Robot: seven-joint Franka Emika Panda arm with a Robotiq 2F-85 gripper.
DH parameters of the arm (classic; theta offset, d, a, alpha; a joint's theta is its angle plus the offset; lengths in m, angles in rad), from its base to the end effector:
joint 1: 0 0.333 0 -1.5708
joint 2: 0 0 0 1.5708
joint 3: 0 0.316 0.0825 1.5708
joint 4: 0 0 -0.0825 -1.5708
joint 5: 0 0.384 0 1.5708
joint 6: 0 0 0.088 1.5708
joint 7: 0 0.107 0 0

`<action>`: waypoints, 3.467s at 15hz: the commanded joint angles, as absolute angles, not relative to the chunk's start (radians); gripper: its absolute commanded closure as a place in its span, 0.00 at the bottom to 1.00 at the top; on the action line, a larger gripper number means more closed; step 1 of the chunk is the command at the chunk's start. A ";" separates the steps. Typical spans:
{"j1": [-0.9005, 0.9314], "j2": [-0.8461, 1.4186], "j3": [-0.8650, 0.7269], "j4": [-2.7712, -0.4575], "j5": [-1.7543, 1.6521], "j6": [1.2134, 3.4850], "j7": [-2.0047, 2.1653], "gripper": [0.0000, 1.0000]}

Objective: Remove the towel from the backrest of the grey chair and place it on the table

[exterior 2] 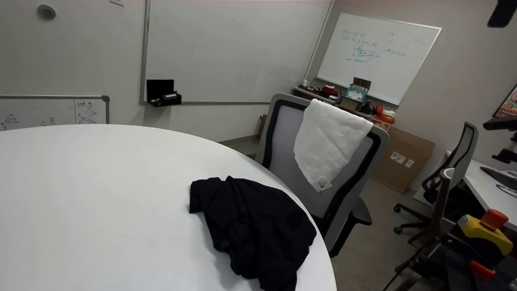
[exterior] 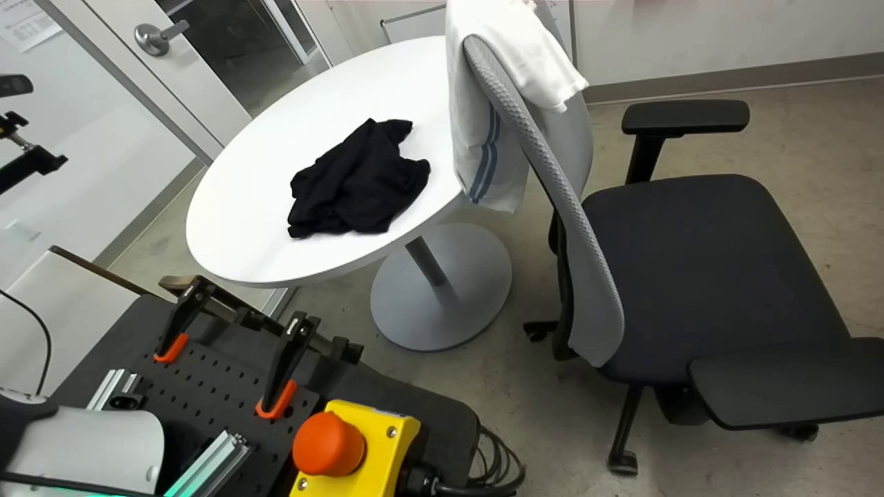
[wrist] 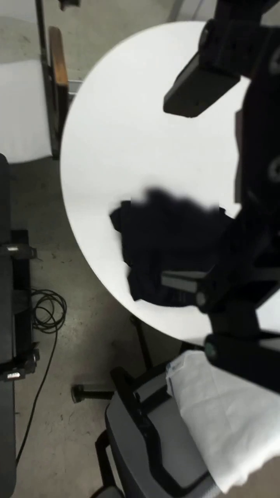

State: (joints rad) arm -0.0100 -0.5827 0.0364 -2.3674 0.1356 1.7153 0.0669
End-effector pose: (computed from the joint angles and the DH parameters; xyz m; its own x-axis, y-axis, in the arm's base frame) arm 0.3680 0.0240 0.5289 0.9947 -0.0670 -0.0779 -0.0751 -0.9914 -0.1073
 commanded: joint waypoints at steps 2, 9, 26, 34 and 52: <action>-0.125 -0.487 -0.025 -2.323 0.038 1.835 0.152 0.00; -0.214 -0.289 -0.141 -2.222 0.017 1.895 0.143 0.00; -0.181 0.229 -0.171 -1.879 -0.239 1.912 -0.027 0.00; -0.149 0.358 -0.169 -1.887 -0.313 2.006 -0.006 0.00; -0.133 0.376 -0.162 -1.855 -0.320 2.006 -0.010 0.94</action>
State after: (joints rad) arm -0.1399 0.3808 -0.1634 -1.8726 -0.3215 2.0223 -0.0192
